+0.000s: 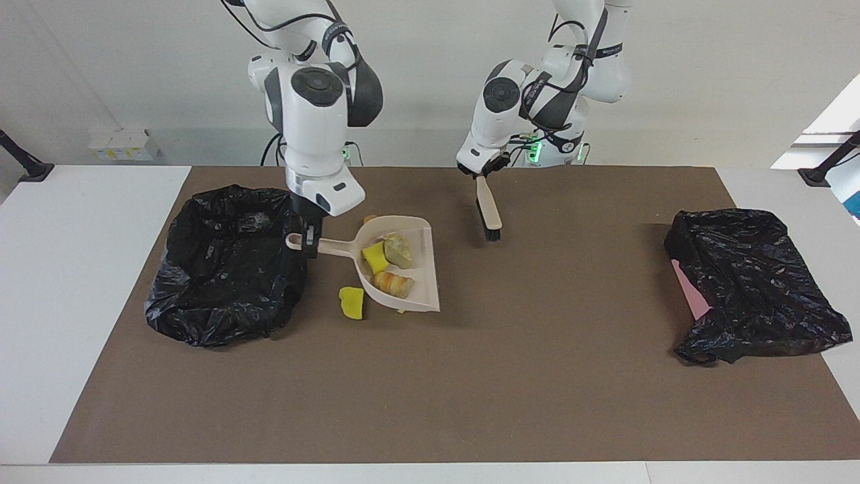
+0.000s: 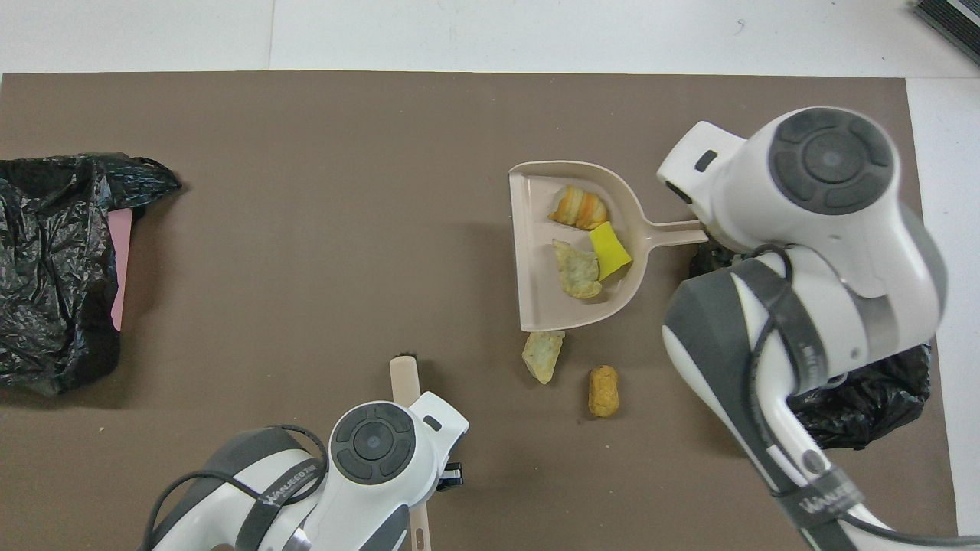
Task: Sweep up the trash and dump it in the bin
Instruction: 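Lift the dustpan with the right gripper while the left gripper drops the brush, then tip the dustpan over the bag while the left gripper withdraws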
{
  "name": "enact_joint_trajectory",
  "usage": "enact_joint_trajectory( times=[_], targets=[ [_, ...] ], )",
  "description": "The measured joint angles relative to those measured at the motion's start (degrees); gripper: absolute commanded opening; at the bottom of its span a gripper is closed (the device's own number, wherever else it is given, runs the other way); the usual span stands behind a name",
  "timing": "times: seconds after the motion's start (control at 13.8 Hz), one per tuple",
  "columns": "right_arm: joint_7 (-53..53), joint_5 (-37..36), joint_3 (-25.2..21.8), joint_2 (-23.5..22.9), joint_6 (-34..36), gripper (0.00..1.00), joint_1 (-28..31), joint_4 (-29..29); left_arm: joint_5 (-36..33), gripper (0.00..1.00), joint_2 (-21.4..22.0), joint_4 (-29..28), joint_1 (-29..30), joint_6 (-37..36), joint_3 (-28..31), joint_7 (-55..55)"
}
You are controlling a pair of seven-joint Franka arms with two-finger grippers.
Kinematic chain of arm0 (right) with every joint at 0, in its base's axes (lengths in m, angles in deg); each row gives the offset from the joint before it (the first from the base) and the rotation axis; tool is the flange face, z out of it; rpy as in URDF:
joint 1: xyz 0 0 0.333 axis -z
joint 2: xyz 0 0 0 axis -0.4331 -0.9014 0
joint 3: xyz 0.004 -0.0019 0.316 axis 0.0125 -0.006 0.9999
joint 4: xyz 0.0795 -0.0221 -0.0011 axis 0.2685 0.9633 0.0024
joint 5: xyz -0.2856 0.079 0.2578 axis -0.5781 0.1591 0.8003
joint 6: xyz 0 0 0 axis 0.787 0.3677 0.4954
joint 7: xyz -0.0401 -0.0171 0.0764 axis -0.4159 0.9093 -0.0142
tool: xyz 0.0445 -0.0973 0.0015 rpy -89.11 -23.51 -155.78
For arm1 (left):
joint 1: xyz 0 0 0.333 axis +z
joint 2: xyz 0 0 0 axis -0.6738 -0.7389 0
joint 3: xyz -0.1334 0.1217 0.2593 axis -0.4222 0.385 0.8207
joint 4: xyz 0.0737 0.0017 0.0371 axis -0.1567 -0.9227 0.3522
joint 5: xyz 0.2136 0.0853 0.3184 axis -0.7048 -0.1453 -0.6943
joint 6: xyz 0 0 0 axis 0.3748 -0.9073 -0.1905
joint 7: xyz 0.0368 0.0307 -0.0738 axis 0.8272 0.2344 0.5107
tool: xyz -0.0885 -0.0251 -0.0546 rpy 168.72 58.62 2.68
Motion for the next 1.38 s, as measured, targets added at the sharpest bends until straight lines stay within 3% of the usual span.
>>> enact_joint_trajectory(
  times=[0.15, 0.22, 0.29, 0.65, 0.87, 1.38],
  targets=[
    [2.22, 0.01, -0.05, 2.04, 1.16, 0.00, 4.95, 0.04, 1.76, 0.00, -1.16, -0.49, -0.87, 0.75, 0.01, 0.00],
    [2.97, 0.02, -0.08, 2.86, 2.09, 0.00, 7.51, 0.07, 2.84, 0.61, -1.48, -0.61, -1.03, 0.81, -0.01, 0.00],
    [3.25, 0.03, -0.11, 3.52, 3.06, 0.00, 10.03, 0.10, 3.44, 1.00, -1.67, -0.63, -1.03, 0.84, 0.04, 0.00],
    [3.12, 0.05, -0.35, 4.52, 9.56, 0.00, 20.28, 0.16, 3.77, 1.00, -1.69, 0.93, -0.80, 1.12, 0.64, 0.05],
    [1.28, 0.02, -0.46, 5.10, 14.16, 0.00, 24.21, 0.22, 3.51, 1.00, -1.96, 2.97, 2.95, 1.09, 1.32, 0.19],
    [-14.01, -5.74, 0.16, 5.38, 30.71, 0.00, 22.56, -0.47, -6.72, 1.00, -5.40, 11.36, 17.19, 1.37, 1.92, -7.40]
  ],
)
